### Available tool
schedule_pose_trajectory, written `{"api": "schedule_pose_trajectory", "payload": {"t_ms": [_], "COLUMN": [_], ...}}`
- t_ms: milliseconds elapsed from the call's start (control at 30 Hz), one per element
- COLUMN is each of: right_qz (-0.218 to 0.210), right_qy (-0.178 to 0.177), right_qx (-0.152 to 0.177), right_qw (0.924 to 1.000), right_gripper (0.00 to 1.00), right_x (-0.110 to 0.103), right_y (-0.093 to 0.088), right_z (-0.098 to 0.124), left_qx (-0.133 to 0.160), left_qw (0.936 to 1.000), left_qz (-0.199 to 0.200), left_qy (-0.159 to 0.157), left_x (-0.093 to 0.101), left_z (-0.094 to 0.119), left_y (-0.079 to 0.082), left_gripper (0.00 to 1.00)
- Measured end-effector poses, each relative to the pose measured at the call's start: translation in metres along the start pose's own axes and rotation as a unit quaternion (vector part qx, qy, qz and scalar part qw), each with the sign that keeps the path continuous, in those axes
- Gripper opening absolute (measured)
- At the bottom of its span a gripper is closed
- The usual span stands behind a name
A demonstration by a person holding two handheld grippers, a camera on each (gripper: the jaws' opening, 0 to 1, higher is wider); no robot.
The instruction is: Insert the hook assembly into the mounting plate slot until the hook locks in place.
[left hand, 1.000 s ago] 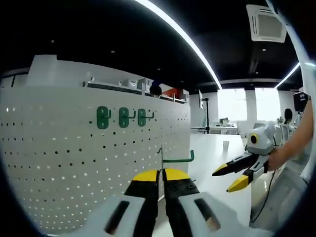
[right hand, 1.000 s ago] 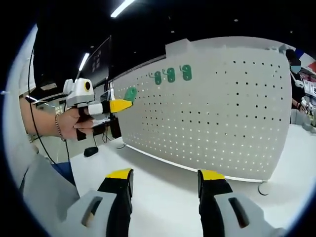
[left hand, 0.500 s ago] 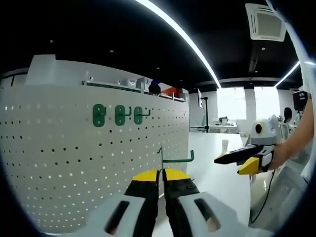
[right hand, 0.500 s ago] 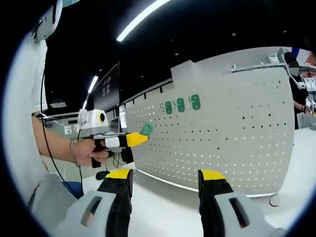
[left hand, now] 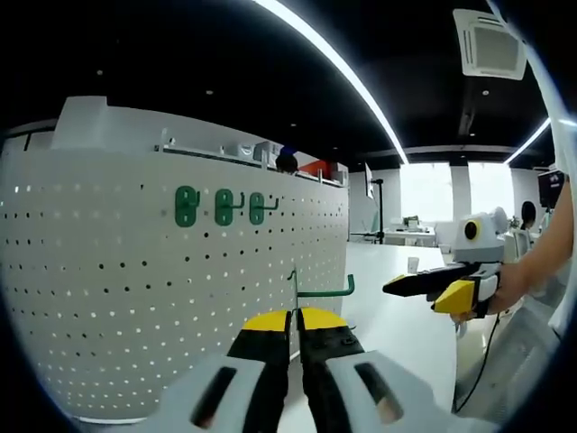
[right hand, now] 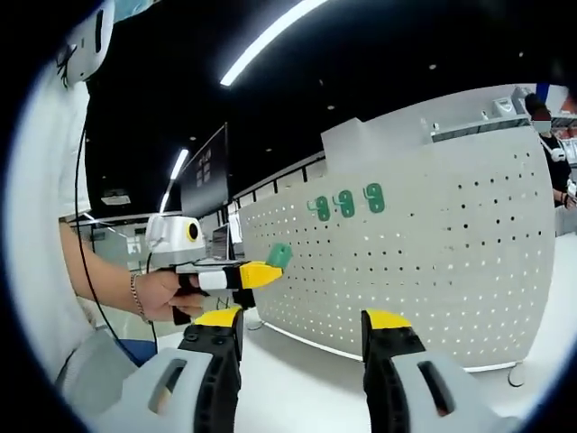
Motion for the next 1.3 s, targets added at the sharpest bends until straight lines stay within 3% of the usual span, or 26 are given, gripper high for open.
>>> {"api": "schedule_pose_trajectory", "payload": {"t_ms": [867, 1300], "right_qz": [-0.012, -0.041], "right_qy": [0.047, 0.051], "right_qx": [0.028, 0.038], "right_qw": [0.9984, 0.9971], "right_gripper": [0.50, 0.45], "right_x": [-0.014, -0.018], "right_y": [0.021, 0.024], "right_z": [-0.065, -0.081], "left_qx": [0.003, 0.005], "left_qw": [1.0000, 0.9999], "left_qz": [0.001, -0.001], "left_qy": [0.006, 0.008], "left_x": [0.003, 0.004], "left_z": [0.001, 0.003], "left_y": [0.002, 0.004], "left_gripper": [0.03, 0.03]}}
Point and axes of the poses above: the point that each gripper's makers call its tool centre point, and the gripper's own axes: z roughly backward along the fingers, x roughly to its right, y roughly out of its top, the point moved 7 cm from there along z, roughly backward along the fingers, and after that the axes turned 2 degrees about z, right-handed, at the moved point
